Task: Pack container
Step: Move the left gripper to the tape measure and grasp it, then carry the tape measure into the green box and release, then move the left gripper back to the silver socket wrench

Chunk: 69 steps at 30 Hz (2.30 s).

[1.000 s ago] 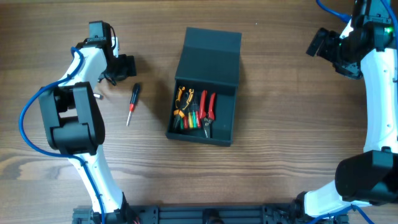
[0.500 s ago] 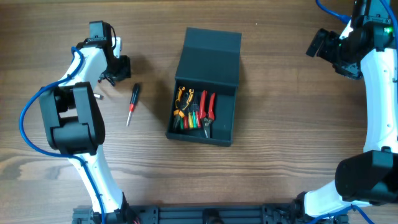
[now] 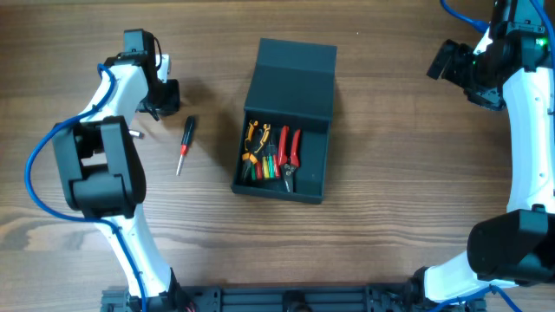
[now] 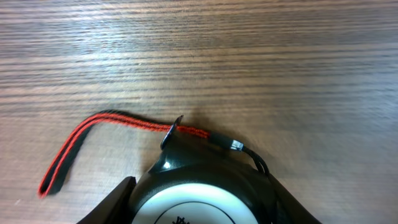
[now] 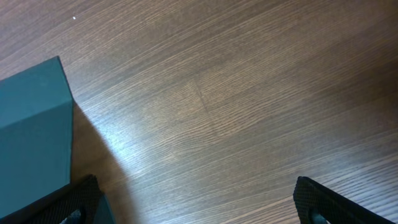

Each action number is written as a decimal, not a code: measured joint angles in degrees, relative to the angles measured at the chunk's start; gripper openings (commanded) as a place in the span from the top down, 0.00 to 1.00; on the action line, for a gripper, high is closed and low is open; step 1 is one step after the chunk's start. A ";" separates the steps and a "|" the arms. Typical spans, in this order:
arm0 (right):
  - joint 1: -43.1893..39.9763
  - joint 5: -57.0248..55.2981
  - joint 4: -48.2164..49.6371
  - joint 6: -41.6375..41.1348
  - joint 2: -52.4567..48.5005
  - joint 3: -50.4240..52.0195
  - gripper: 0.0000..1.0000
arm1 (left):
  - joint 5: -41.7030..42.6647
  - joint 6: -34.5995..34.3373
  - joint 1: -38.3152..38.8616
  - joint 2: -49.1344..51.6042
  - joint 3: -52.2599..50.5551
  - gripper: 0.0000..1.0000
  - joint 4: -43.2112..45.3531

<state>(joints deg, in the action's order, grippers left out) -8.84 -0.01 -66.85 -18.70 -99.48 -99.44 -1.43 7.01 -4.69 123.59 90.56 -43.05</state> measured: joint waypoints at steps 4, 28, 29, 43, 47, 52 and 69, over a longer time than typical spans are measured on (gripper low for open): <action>0.00 0.00 0.00 0.00 0.00 0.02 0.00 | 0.04 0.00 0.22 -6.51 -0.13 0.80 -2.84; 0.00 0.00 1.68 0.00 0.00 0.04 0.00 | 4.11 29.03 41.86 -16.83 -0.07 0.96 -12.46; 0.00 0.00 1.68 -0.02 0.00 0.04 0.00 | 3.82 30.32 41.86 -14.05 -0.07 0.96 -12.09; 0.00 0.00 2.64 -0.02 0.00 0.04 0.00 | 5.01 34.86 43.01 -6.03 -0.07 0.00 -5.64; 0.00 0.00 2.69 0.00 0.00 0.04 0.00 | 5.55 35.17 43.34 -6.05 -0.07 0.00 -5.97; 0.00 0.00 2.78 0.00 0.00 0.04 0.00 | 5.62 32.04 43.98 -6.05 -0.07 0.00 -5.55; 0.00 0.00 3.08 0.00 0.00 0.04 0.00 | 2.86 11.37 21.73 -27.58 0.13 0.08 -17.92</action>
<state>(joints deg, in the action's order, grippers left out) -8.84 -0.01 -63.77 -18.70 -99.48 -99.39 1.43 18.37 17.04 96.01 90.70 -60.97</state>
